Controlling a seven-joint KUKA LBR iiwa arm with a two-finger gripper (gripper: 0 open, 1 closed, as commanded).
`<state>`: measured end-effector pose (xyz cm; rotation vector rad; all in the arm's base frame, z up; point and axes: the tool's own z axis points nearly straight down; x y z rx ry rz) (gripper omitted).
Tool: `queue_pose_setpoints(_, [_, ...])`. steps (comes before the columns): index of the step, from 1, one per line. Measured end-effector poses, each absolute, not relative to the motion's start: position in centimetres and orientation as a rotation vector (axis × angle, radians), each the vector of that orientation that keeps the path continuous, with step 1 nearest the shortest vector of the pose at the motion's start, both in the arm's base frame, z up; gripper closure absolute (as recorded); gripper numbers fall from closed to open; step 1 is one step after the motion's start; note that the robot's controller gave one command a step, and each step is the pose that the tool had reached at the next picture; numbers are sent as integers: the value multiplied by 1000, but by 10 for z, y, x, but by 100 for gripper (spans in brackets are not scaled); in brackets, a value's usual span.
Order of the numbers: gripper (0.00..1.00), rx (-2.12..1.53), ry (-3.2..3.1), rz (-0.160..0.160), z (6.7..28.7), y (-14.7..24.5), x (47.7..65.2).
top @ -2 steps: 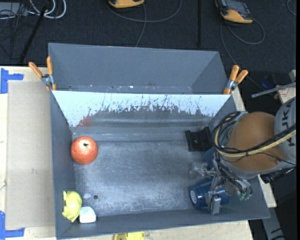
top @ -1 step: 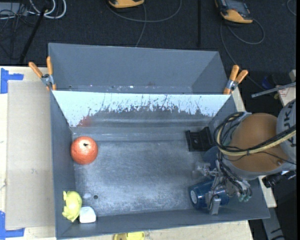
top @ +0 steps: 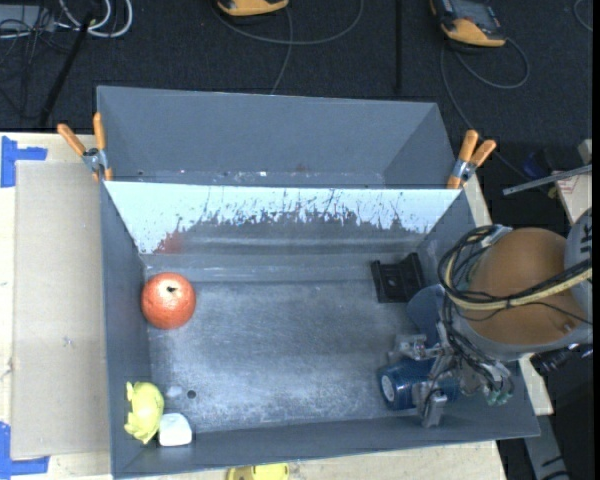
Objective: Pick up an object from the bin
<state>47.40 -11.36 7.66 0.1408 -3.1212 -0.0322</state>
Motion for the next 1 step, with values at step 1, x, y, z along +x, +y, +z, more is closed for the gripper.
queue_pose_setpoints(1, [100,143,-3121,-32,77,-114,474])
